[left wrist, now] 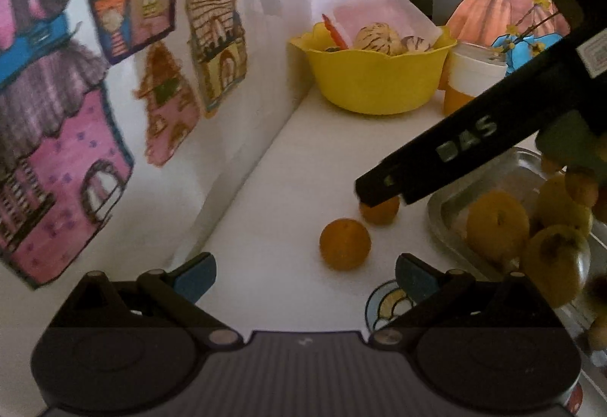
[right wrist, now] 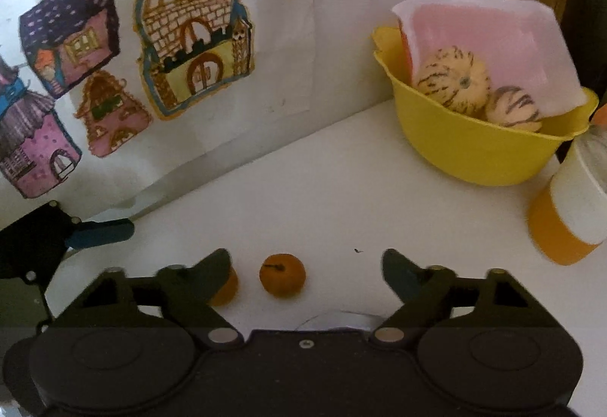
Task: Organize fruits
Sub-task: 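Move both open tools toward the two small oranges on the table, then grasp a small orange with the left tool while the right tool grasps the other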
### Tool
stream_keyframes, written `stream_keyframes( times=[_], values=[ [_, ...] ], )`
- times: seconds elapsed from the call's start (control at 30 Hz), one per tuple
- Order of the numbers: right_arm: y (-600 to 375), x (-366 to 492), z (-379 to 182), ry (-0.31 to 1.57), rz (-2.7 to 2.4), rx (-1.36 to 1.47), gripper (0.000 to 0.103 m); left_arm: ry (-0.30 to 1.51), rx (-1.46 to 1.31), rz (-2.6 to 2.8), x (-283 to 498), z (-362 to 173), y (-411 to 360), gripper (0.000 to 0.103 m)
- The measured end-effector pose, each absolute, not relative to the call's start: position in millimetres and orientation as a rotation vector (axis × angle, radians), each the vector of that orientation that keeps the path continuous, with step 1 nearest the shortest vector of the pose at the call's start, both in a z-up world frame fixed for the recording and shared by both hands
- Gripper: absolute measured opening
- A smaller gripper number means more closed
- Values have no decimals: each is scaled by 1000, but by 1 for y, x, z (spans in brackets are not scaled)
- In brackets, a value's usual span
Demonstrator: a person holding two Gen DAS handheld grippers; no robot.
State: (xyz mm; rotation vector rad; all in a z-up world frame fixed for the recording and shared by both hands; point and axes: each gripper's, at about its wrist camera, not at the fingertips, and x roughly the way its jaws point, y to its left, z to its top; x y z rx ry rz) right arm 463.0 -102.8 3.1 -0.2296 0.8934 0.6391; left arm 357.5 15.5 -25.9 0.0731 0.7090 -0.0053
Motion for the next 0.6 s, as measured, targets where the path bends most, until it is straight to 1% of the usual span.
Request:
stream_keyframes(
  times=[0.13,0.2,0.33,0.4,0.47,0.5,0.6],
  values=[
    [-101,465,-3,905,651,-229,72,693,99,-19,363,-27,9,102],
    [-102,465,-7,914,655,-226,64,684,110,-24,366,-29,6,102],
    [-100,467,-15,937,668,-228,55,684,114,-30,370,-32,2,102],
    [-99,466,-18,946,674,-227,49,677,103,-38,369,-31,3,99],
    [-95,467,-21,951,679,-230,45,674,94,-42,370,-31,4,91],
    [-95,467,-22,954,682,-227,44,672,91,-42,370,-31,5,90],
    [-93,468,-23,952,687,-222,41,654,89,-24,368,-31,7,82]
  ],
)
